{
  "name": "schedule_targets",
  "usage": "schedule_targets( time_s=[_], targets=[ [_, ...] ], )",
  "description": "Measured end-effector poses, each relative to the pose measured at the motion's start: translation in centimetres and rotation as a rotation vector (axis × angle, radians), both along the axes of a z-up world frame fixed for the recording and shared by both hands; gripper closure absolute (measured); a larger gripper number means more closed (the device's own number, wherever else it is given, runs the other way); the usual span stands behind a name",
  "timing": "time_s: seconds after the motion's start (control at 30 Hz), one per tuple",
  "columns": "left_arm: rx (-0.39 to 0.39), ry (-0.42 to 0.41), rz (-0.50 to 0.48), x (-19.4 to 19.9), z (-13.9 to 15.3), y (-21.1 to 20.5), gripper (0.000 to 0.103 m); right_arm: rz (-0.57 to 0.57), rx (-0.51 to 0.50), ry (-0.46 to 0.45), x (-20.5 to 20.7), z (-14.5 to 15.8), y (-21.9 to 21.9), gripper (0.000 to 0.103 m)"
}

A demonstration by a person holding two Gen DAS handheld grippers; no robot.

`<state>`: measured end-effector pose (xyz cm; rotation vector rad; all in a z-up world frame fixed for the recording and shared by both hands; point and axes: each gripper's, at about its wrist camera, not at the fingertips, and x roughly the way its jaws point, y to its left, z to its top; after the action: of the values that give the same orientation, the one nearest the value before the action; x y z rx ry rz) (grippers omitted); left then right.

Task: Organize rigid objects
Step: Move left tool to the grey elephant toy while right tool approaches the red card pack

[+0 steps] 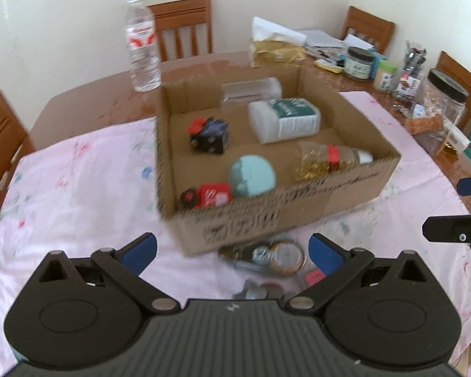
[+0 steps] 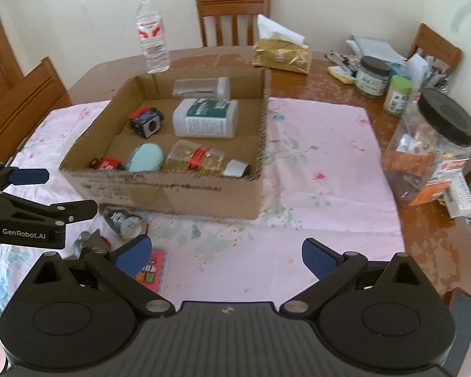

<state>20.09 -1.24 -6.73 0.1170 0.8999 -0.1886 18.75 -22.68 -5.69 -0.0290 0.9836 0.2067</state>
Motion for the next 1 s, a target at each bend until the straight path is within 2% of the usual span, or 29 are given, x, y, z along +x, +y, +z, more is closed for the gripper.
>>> schedule_targets(
  time_s=[0.27, 0.43, 0.67, 1.0],
  targets=[
    [0.007, 0.002, 0.165, -3.2, -0.1, 2.0, 0.001, 0.126, 0.003, 0.035, 0.5, -2.7, 2.3, 0.0],
    [0.001, 0.01, 0.243, -5.5, -0.2, 2.8, 0.001, 0.179, 0.001, 0.016, 2.1, -4.0, 4.4, 0.0],
    [0.01, 0.029, 0.31, -8.4, -0.3, 2.7, 0.001, 0.23, 0.003, 0.048, 4.5, -6.5, 6.5, 0.0],
    [0.01, 0.044, 0.33, -9.7, -0.6, 3.1, 0.001, 0.336, -0.012, 0.1, 2.0, -7.7, 7.9, 0.0]
  ],
)
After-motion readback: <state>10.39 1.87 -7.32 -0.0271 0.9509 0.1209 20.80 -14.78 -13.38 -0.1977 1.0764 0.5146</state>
